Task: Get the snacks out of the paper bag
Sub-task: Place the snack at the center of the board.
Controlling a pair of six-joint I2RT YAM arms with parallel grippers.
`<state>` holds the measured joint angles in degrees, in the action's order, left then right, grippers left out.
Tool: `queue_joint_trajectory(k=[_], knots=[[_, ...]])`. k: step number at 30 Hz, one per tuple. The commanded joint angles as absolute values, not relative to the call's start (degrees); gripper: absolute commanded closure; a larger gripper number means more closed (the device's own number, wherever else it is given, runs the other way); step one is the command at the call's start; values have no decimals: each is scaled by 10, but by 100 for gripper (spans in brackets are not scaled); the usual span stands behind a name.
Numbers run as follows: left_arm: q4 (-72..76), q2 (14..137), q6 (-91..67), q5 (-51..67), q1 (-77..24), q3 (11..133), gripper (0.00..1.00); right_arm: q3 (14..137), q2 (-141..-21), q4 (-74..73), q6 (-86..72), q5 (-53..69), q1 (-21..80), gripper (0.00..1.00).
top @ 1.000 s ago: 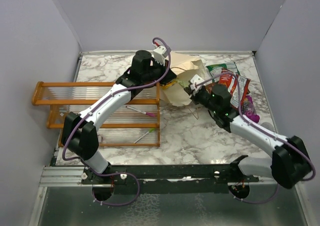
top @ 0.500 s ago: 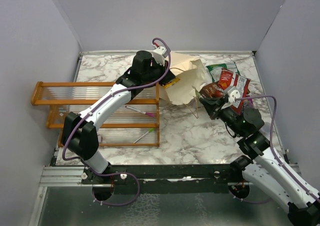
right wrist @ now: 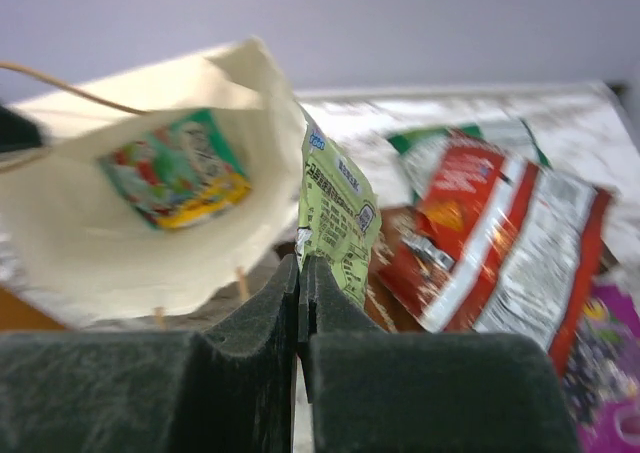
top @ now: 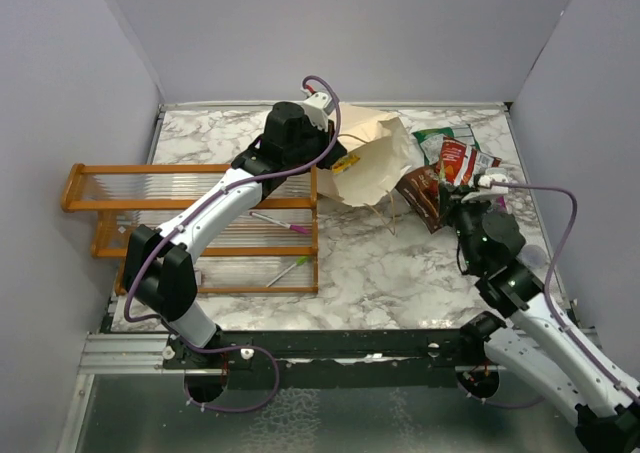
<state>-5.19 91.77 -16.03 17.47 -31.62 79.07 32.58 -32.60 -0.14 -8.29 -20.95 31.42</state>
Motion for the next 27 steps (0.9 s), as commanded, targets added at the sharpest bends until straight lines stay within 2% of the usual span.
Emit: queue_joint_trajectory(k=[1, 12, 16, 20, 27], knots=[[-65, 890, -148, 150, -310, 798, 100, 350, -423, -41, -138, -441, 314, 99], [-60, 886, -148, 161, -311, 798, 100, 346, -590, 30, -95, -470, 294, 99], [-59, 884, -151, 166, -311, 798, 100, 356, -635, -21, -150, -472, 276, 99], [-59, 880, -152, 167, -311, 799, 100, 341, -635, -32, -180, -473, 257, 98], [-58, 878, -153, 172, -310, 798, 100, 304, -600, 30, -165, -409, 236, 89]])
